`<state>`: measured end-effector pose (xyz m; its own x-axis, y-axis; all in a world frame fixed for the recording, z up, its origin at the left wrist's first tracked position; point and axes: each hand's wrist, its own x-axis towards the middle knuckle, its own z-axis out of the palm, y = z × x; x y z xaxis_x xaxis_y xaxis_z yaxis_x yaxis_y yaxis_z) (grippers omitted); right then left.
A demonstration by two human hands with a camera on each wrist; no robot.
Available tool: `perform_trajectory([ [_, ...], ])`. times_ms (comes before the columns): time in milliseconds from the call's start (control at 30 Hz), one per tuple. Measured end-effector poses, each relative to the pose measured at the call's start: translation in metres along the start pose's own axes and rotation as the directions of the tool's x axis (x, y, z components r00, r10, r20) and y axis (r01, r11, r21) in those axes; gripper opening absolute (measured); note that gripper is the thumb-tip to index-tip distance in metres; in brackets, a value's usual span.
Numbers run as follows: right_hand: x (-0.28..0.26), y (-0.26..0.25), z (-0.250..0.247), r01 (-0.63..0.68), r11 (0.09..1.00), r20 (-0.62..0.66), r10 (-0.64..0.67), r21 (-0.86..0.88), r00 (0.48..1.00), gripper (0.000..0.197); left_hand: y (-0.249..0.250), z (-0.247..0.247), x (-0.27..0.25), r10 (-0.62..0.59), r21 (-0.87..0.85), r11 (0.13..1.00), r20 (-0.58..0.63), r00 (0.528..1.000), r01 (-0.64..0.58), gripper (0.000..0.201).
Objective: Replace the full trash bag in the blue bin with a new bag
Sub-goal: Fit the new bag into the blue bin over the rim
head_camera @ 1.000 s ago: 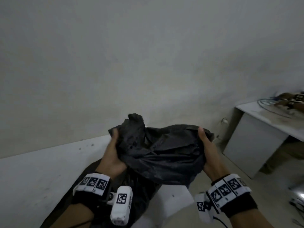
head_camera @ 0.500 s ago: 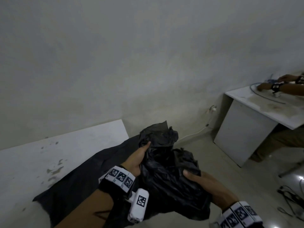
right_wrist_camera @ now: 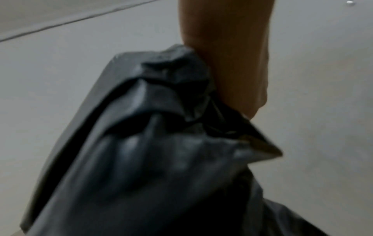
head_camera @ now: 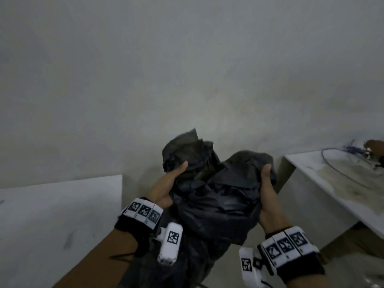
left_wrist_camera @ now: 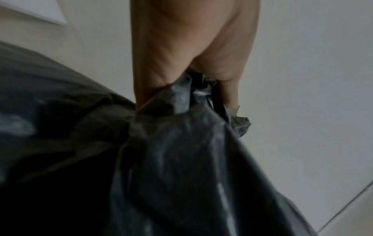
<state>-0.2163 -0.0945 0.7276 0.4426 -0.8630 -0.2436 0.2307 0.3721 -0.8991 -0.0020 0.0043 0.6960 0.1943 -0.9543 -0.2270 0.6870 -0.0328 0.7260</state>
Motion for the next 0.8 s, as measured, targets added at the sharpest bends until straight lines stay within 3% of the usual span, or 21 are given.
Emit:
perform_trajectory([
  [100,0.039,-0.040,-0.001,0.144,0.984,-0.026,-0.147,-0.107,0.989,0.090,0.025,0.029,0.047,0.086,-0.018,0.996,0.014,0.996,-0.085,0.037],
  [133,0.050,-0.051,-0.001,0.175,0.970,-0.041,-0.184,-0.166,0.982,0.086,0.032,0.033,0.060,0.098,-0.010,0.995,0.008,0.995,-0.098,0.038],
  [200,0.072,-0.065,-0.004,0.219,0.918,-0.011,-0.236,-0.330,0.972,0.059,0.044,0.034,0.085,0.120,0.023,0.992,-0.010,0.993,-0.120,0.043],
  [300,0.104,-0.068,-0.004,0.252,0.784,0.160,-0.195,-0.567,0.968,0.037,0.050,0.024,0.110,0.156,0.086,0.985,-0.076,0.985,-0.150,0.049],
  [433,0.150,-0.042,0.000,0.256,0.580,0.341,0.041,-0.774,0.939,0.045,0.035,-0.012,0.127,0.208,0.114,0.977,-0.287,0.935,-0.182,0.057],
  [533,0.189,-0.012,0.004,0.186,0.559,0.379,0.251,-0.808,0.891,0.047,0.013,-0.039,0.123,0.241,0.104,0.970,-0.484,0.841,-0.218,0.067],
  [600,0.213,0.012,0.006,0.150,0.573,0.391,0.324,-0.806,0.862,0.042,-0.005,-0.053,0.119,0.262,0.111,0.963,-0.606,0.751,-0.247,0.071],
  [700,0.247,0.060,0.006,0.089,0.637,0.381,0.338,-0.765,0.861,0.044,-0.033,-0.075,0.112,0.298,0.153,0.947,-0.746,0.595,-0.282,0.053],
  [800,0.271,0.123,-0.003,-0.045,0.699,0.333,0.394,-0.714,0.857,0.065,-0.071,-0.104,0.105,0.313,0.173,0.936,-0.807,0.501,-0.306,0.036],
])
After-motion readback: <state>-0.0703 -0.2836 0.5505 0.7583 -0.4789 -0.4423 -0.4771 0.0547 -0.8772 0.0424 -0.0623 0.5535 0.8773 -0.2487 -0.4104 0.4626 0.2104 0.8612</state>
